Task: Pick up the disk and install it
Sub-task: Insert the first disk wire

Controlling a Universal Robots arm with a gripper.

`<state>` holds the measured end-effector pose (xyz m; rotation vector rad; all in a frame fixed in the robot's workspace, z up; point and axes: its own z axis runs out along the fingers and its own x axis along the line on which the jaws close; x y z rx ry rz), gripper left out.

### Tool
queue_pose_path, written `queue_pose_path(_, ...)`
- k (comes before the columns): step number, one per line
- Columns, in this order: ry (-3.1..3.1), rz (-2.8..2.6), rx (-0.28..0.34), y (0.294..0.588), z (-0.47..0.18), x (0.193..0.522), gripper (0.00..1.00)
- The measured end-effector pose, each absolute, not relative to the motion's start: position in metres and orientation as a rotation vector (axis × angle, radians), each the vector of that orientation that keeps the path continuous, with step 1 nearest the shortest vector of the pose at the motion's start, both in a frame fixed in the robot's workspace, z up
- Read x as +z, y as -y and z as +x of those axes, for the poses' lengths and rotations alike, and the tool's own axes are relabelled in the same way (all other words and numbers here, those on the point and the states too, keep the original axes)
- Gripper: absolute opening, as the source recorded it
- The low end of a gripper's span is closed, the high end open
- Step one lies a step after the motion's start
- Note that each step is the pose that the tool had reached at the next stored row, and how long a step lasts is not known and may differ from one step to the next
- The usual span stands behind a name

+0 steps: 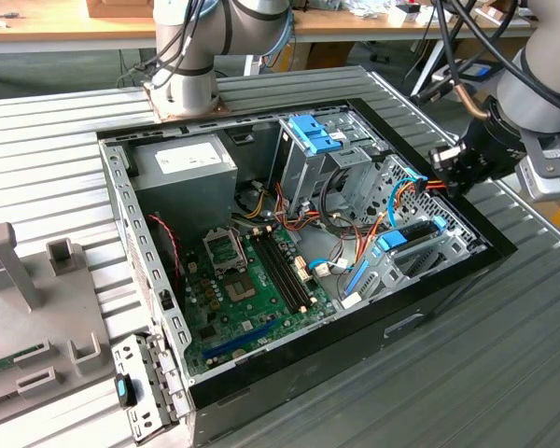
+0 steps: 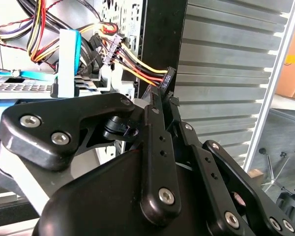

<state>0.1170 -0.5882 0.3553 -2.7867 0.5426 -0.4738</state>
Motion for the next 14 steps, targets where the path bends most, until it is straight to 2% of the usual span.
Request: queue_pose_path(14, -0.542, -2.792, -0.476, 0.5875, 0.1190, 0.3524, 0.22)
